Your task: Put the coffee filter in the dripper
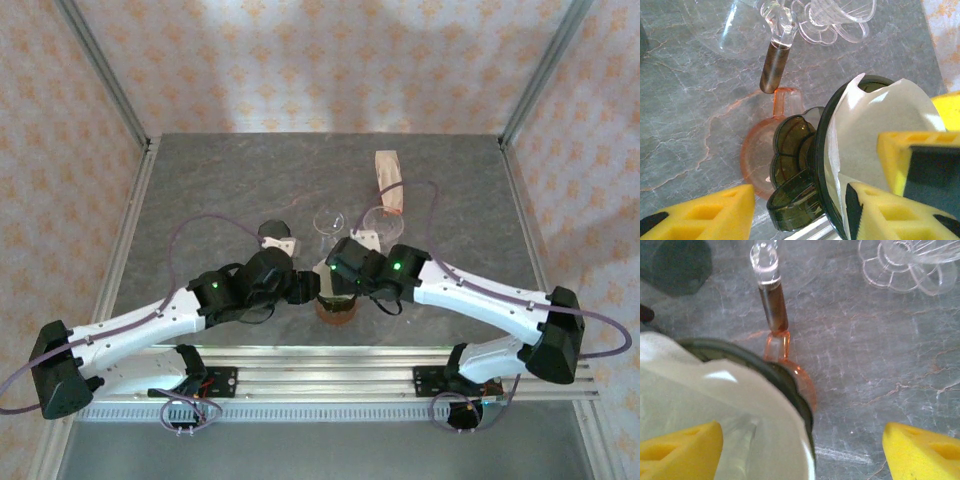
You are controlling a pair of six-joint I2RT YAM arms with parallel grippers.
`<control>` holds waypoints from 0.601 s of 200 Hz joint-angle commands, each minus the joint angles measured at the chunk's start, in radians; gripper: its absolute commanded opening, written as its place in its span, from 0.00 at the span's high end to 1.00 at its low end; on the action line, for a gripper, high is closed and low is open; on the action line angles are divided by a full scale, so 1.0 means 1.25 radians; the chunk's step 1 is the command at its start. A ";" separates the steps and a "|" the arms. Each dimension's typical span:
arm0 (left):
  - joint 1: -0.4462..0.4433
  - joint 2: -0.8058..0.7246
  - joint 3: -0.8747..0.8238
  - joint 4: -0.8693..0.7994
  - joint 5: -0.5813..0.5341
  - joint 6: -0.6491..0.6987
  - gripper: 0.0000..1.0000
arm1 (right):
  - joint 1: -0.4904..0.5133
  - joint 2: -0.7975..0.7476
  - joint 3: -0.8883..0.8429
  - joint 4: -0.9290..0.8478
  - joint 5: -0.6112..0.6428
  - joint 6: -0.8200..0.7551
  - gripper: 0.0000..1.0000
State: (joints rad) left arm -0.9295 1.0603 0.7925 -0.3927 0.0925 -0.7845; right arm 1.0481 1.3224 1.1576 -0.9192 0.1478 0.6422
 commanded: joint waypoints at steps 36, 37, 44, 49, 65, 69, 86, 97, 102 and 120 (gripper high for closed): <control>-0.004 -0.002 -0.004 0.008 -0.009 0.002 0.48 | -0.041 0.068 0.059 -0.032 -0.039 -0.037 0.17; -0.004 -0.002 -0.004 0.008 -0.009 0.002 0.48 | -0.041 0.070 0.059 -0.032 -0.039 -0.038 0.17; -0.004 0.000 -0.004 0.008 -0.009 0.002 0.48 | -0.042 0.079 0.062 -0.033 -0.046 -0.043 0.17; -0.004 0.000 -0.004 0.008 -0.008 0.002 0.48 | -0.042 0.086 0.065 -0.037 -0.048 -0.046 0.17; -0.004 0.001 -0.003 0.008 -0.008 0.002 0.48 | -0.043 0.109 0.071 -0.049 -0.046 -0.051 0.17; -0.004 0.000 -0.004 0.008 -0.008 0.004 0.48 | -0.043 0.113 0.072 -0.052 -0.045 -0.052 0.17; -0.004 -0.001 -0.004 0.008 -0.009 0.003 0.48 | -0.045 0.127 0.072 -0.052 -0.045 -0.054 0.17; -0.005 0.000 -0.003 0.008 -0.008 0.003 0.48 | -0.045 0.132 0.074 -0.050 -0.046 -0.056 0.17; -0.005 0.000 -0.003 0.008 -0.008 0.003 0.48 | -0.045 0.135 0.073 -0.050 -0.045 -0.057 0.17; -0.004 0.001 -0.006 0.011 -0.008 0.004 0.48 | -0.045 0.143 0.071 -0.048 -0.039 -0.057 0.17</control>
State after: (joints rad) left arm -0.9295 1.0603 0.7925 -0.3923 0.0929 -0.7845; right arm 0.9977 1.4834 1.2243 -0.9455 0.0822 0.5854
